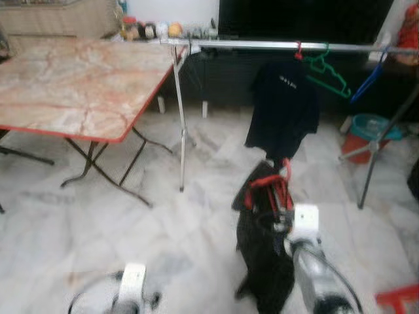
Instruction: Hang hanger
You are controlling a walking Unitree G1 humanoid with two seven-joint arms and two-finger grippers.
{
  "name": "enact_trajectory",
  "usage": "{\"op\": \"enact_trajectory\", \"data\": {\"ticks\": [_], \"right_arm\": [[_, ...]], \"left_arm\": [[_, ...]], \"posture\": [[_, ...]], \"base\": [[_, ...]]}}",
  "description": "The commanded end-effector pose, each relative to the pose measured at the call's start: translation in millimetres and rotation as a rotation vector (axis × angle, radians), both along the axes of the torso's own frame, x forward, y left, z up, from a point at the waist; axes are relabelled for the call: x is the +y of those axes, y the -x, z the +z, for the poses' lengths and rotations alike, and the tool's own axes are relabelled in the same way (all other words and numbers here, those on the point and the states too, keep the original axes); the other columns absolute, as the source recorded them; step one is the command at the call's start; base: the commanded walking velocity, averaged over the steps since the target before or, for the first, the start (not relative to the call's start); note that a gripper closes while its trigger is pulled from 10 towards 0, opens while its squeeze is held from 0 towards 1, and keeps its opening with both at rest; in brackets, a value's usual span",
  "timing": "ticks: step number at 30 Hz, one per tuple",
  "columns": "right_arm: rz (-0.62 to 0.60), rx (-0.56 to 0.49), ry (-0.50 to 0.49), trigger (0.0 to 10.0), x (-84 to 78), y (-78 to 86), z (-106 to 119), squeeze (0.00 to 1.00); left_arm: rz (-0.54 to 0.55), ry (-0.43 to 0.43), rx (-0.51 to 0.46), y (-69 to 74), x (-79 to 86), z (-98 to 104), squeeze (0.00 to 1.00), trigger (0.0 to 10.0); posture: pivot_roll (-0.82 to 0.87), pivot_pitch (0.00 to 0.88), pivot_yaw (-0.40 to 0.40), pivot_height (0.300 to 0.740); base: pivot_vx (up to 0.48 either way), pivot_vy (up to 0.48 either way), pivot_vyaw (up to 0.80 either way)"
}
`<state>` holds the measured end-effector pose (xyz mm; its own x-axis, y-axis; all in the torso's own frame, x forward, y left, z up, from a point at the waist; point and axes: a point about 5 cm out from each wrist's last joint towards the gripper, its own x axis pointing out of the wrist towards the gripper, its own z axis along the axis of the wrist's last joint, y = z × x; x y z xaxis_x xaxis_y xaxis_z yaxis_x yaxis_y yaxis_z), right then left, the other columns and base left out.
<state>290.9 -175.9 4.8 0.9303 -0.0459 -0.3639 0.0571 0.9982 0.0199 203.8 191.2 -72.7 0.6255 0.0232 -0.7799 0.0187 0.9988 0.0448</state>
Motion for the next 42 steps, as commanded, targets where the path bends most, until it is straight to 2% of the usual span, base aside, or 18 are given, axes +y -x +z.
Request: {"op": "enact_trajectory", "data": {"ticks": [1,12,19,26,27,30,33,36,38,39,42], "right_arm": [[0.027,-0.036,0.014,10.0,0.4,-8.7,10,0.00],[0.081,0.011,0.053,10.0,0.0,-13.6,10,0.00],[0.211,0.109,0.126,10.0,2.4,-19.0,9,0.00],[0.389,0.181,0.173,10.0,5.8,-29.2,18,0.00],[0.432,0.188,0.193,10.0,6.5,-32.9,22,0.00],[0.457,0.185,0.195,10.0,7.1,-36.7,26,0.00],[0.524,0.185,0.205,10.0,9.8,-43.9,36,0.00],[0.556,0.197,0.222,10.0,11.1,-47.0,40,0.00],[0.586,0.192,0.225,10.0,15.2,-50.6,44,0.00],[0.586,0.192,0.225,10.0,15.2,-50.6,44,0.00],[0.662,0.199,0.213,10.0,23.9,-52.8,49,0.00]], "left_arm": [[-0.007,0.002,-0.003,-1.8,-2.5,1,0.00,10.0],[-0.010,0.004,-0.009,-3.4,-3.7,1,0.00,10.0],[-0.066,0.018,-0.046,-12.7,-4.8,7,0.00,10.0],[-0.198,0.025,-0.173,-44.0,-2.8,31,0.00,10.0],[-0.247,0.040,-0.224,-55.6,-4.9,41,0.00,10.0],[-0.279,0.052,-0.263,-64.4,-6.4,49,0.00,10.0],[-0.334,0.071,-0.346,-83.8,-10.6,68,0.00,10.0],[-0.397,0.087,-0.393,-95.2,-17.8,80,0.00,10.0],[-0.472,0.124,-0.436,-105.7,-28.4,93,0.00,10.0],[-0.472,0.124,-0.436,-105.7,-28.4,93,0.00,10.0],[-0.543,0.164,-0.499,-118.3,-42.1,111,0.00,10.0]], "posture": [[0.13,0.000,-0.026,0.740],[0.13,0.000,-0.028,0.740],[0.12,0.000,-0.026,0.740],[0.13,0.000,-0.031,0.740],[0.13,0.000,-0.035,0.740],[0.13,0.000,-0.036,0.740],[0.14,0.000,-0.040,0.740],[0.14,0.000,-0.044,0.740],[0.14,0.000,-0.047,0.740],[0.14,0.000,-0.047,0.740],[0.15,0.000,-0.051,0.740]], "base": [[0.000,0.000,0.00],[0.000,0.000,0.00],[0.000,0.000,0.00],[0.000,0.000,0.00],[0.000,0.000,0.00],[0.000,0.000,0.00],[0.000,0.000,0.00],[0.000,0.000,0.00],[0.000,0.000,0.00],[0.000,0.000,0.00],[0.000,0.000,0.00]]}}
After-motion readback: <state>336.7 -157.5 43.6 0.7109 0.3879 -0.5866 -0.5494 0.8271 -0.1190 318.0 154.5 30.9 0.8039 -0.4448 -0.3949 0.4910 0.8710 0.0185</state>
